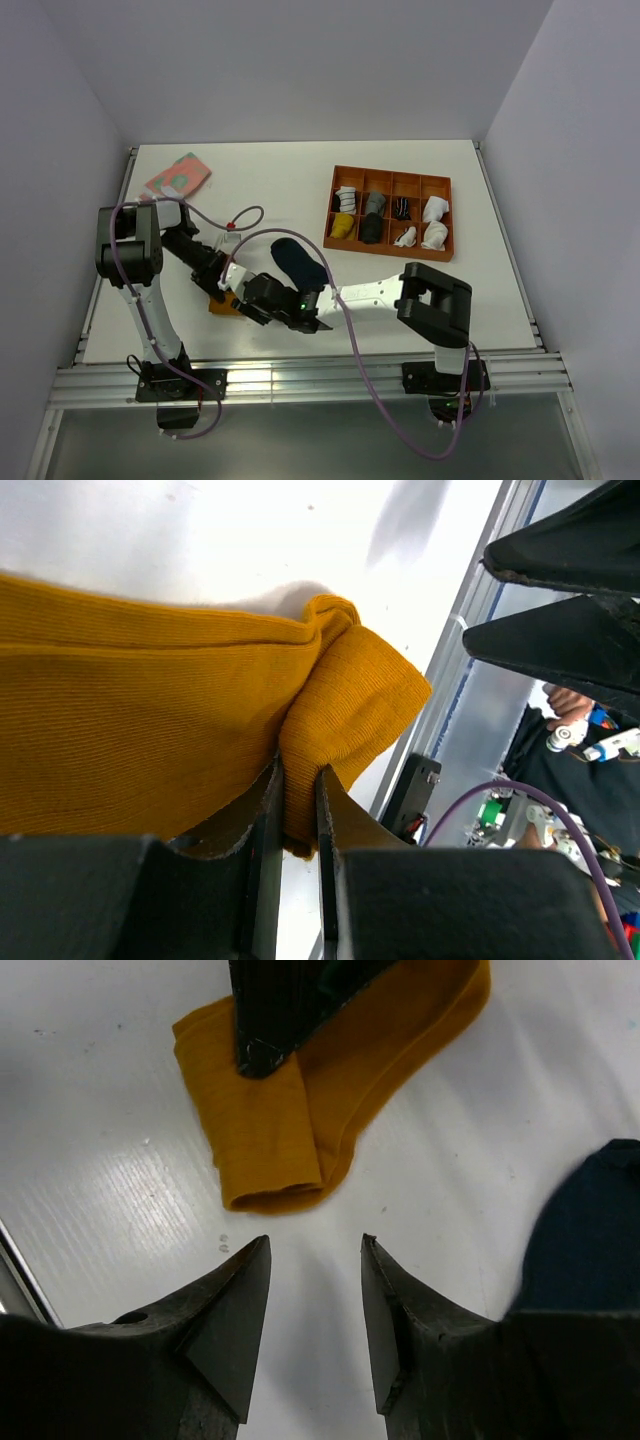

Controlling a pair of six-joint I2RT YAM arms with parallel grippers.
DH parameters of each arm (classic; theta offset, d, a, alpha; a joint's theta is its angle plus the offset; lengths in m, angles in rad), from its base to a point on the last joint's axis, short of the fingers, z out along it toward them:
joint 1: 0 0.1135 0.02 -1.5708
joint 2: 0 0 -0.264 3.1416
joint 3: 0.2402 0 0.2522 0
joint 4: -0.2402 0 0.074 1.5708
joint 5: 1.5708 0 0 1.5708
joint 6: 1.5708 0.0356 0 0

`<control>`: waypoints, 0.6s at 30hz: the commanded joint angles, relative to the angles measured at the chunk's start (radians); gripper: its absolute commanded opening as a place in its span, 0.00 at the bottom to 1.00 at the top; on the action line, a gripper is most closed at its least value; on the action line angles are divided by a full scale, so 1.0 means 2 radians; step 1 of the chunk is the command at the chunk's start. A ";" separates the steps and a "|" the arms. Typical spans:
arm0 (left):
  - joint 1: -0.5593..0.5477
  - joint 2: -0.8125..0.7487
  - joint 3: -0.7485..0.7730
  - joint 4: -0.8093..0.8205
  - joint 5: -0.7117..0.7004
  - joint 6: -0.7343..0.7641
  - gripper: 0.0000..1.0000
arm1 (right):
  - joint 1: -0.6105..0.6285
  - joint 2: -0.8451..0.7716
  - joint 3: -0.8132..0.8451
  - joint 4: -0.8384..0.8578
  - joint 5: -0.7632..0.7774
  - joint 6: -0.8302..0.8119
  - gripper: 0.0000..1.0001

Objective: Roll the socks
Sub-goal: Roll the sock at the center of the board.

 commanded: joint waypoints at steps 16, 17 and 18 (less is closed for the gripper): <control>-0.004 0.007 -0.005 0.000 -0.030 0.009 0.00 | -0.011 0.056 0.077 0.014 -0.139 -0.024 0.58; -0.005 0.009 -0.004 -0.004 -0.030 0.012 0.00 | -0.013 0.061 0.074 0.018 -0.139 -0.025 0.58; -0.005 0.011 -0.004 -0.006 -0.030 0.015 0.00 | -0.012 0.065 0.073 0.021 -0.137 -0.026 0.58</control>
